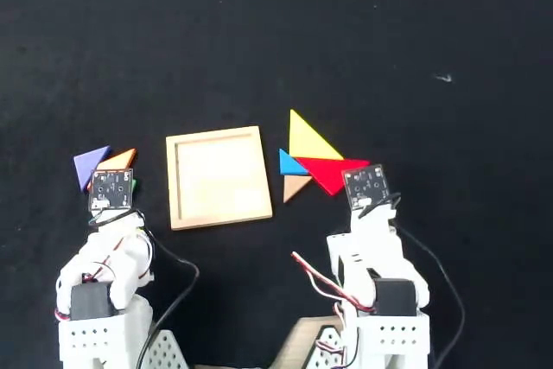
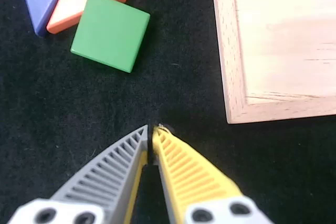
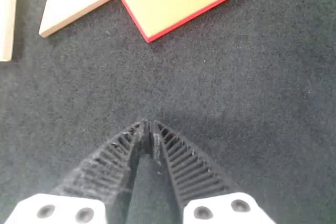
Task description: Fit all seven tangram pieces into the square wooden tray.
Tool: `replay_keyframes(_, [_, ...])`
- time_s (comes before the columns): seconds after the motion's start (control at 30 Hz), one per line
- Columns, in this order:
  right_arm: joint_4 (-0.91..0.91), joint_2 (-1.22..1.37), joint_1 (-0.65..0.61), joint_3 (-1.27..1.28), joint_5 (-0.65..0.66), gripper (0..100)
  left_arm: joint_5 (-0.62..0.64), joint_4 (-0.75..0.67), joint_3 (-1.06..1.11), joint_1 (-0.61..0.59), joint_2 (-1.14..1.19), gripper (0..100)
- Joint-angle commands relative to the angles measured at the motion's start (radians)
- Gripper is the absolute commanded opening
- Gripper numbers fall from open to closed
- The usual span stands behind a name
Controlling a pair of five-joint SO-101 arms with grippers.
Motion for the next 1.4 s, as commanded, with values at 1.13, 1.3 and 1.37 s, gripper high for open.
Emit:
replay_keyframes(1.13, [0.006, -0.073, 0.006, -0.001, -0.003, 1.1, 0.005, -0.488, 0.018, 0.015, -0.028, 3])
replay_keyframes(1.3, [0.006, -0.073, 0.006, -0.001, -0.005, 1.1, -0.002, -0.364, 0.019, 0.036, -0.026, 3])
replay_keyframes(1.37, [0.006, -0.073, 0.006, -0.001, -0.005, 1.1, -0.003, -0.333, 0.019, 0.068, -0.026, 3])
